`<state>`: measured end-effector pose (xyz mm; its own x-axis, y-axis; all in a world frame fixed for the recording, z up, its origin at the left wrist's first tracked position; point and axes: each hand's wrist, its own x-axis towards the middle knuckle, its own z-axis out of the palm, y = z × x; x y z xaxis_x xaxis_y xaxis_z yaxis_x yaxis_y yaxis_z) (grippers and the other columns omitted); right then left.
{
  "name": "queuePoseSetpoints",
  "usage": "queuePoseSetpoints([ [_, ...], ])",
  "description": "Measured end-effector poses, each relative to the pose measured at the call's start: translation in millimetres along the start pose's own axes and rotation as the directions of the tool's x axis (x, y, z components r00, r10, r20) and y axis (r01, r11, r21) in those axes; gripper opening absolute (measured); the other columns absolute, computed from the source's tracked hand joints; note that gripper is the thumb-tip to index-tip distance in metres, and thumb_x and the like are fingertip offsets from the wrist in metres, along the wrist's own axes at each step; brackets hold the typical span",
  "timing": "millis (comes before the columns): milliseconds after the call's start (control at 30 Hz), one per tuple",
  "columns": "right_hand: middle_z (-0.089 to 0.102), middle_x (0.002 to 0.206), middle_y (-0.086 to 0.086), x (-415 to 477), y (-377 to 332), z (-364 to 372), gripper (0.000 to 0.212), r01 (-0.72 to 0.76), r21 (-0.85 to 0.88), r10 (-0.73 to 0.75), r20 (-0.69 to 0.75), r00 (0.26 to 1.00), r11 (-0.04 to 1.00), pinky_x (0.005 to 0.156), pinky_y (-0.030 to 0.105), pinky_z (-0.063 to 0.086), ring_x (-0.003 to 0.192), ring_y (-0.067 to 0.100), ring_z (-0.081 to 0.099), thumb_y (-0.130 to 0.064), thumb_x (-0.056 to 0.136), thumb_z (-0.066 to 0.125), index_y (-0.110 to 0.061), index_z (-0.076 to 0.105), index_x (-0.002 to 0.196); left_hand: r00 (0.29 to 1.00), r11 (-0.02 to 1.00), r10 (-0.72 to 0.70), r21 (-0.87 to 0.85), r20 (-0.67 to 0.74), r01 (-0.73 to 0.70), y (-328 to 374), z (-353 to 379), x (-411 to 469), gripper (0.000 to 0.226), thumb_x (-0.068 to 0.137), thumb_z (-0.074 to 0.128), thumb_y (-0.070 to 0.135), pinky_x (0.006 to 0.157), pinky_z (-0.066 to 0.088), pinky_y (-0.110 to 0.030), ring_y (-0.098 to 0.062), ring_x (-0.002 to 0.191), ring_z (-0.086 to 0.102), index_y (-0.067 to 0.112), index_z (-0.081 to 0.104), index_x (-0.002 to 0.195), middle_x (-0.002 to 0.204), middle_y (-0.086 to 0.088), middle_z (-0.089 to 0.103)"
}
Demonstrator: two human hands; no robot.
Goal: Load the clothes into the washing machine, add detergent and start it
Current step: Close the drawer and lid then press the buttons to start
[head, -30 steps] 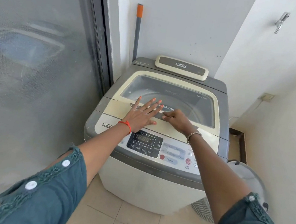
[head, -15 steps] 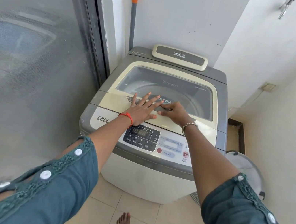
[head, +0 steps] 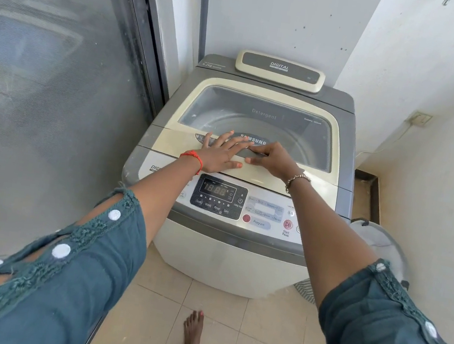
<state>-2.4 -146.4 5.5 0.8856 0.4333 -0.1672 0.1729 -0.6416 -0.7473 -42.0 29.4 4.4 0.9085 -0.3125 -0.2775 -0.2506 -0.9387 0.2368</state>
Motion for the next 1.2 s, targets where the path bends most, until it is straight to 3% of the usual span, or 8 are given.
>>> queuePoseSetpoints([
  [133,0.071,0.101,0.017,-3,-1,-1,0.040,0.018,-0.002,-0.018,0.000,1.000,1.000,0.088,0.037,0.046,0.087,0.029,0.061,-0.021,0.078,0.072,-0.012,0.065,0.117,1.000,1.000,0.002,-0.020,0.002,-0.002,0,-1,-1,0.060,0.098,0.033,0.044,0.109,-0.012,-0.056,-0.017,0.144,-0.015,0.037,-0.001,0.148,0.157,0.014,-0.005],
  [267,0.069,0.101,0.025,-3,0,-1,0.039,0.037,0.001,-0.037,-0.007,0.999,0.999,0.090,0.042,0.046,0.098,0.041,0.060,-0.017,0.077,0.074,-0.010,0.066,0.114,1.000,0.999,0.012,-0.042,-0.001,-0.012,-1,-1,-2,0.060,0.098,0.034,0.043,0.109,-0.014,-0.056,-0.016,0.144,-0.016,0.039,-0.001,0.147,0.157,0.015,-0.006],
  [433,0.069,0.089,0.015,-5,0,1,0.041,-0.008,0.035,0.009,-0.045,0.999,0.999,0.075,0.029,0.042,0.077,0.019,0.054,-0.020,0.074,0.077,-0.006,0.067,0.112,0.999,0.997,0.033,-0.076,0.007,-0.032,-3,-2,-2,0.061,0.098,0.036,0.043,0.109,-0.014,-0.056,-0.016,0.144,-0.016,0.039,0.001,0.147,0.157,0.015,-0.006],
  [600,0.051,0.067,-0.001,-7,-2,3,0.041,-0.028,0.046,0.033,-0.106,0.994,0.999,0.063,0.023,0.035,0.064,0.013,0.044,-0.019,0.071,0.079,-0.002,0.067,0.105,0.998,0.991,0.059,-0.122,0.020,-0.056,-7,-4,-2,0.063,0.097,0.041,0.040,0.109,-0.014,-0.056,-0.017,0.144,-0.017,0.039,0.002,0.147,0.156,0.015,-0.006],
  [833,0.052,0.070,-0.003,-12,-2,7,0.040,-0.015,0.057,0.025,-0.192,0.981,0.998,0.060,0.016,0.034,0.075,0.015,0.047,-0.017,0.068,0.081,-0.003,0.067,0.103,0.994,0.977,0.104,-0.190,0.033,-0.096,-13,-4,-2,0.071,0.095,0.049,0.037,0.108,-0.016,-0.055,-0.014,0.143,-0.017,0.040,0.002,0.147,0.157,0.014,-0.006],
  [933,0.048,0.070,-0.007,-15,-1,11,0.041,-0.005,0.024,0.012,-0.270,0.963,1.000,0.070,0.025,0.033,0.076,0.016,0.045,-0.020,0.067,0.081,-0.004,0.068,0.102,0.992,0.976,0.118,-0.190,0.036,-0.109,-14,-4,-4,0.074,0.094,0.051,0.034,0.108,-0.017,-0.053,-0.014,0.143,-0.017,0.039,0.001,0.148,0.157,0.014,-0.007],
  [1133,0.048,0.095,0.002,-22,7,23,0.047,-0.013,-0.044,-0.003,-0.338,0.941,0.999,0.095,0.041,0.039,0.089,0.016,0.046,-0.029,0.070,0.079,-0.006,0.066,0.109,0.989,0.974,0.145,-0.180,0.042,-0.135,-17,-8,-5,0.079,0.092,0.054,0.030,0.108,-0.016,-0.053,-0.014,0.144,-0.016,0.037,-0.001,0.148,0.157,0.013,-0.007],
  [1200,0.050,0.102,0.005,-26,9,28,0.048,0.001,-0.058,-0.022,-0.366,0.930,0.998,0.104,0.042,0.032,0.099,0.019,0.048,-0.031,0.072,0.077,-0.008,0.064,0.113,0.987,0.973,0.156,-0.179,0.042,-0.147,-17,-8,-5,0.079,0.092,0.054,0.030,0.108,-0.016,-0.053,-0.015,0.144,-0.015,0.037,-0.001,0.148,0.157,0.012,-0.007],
])
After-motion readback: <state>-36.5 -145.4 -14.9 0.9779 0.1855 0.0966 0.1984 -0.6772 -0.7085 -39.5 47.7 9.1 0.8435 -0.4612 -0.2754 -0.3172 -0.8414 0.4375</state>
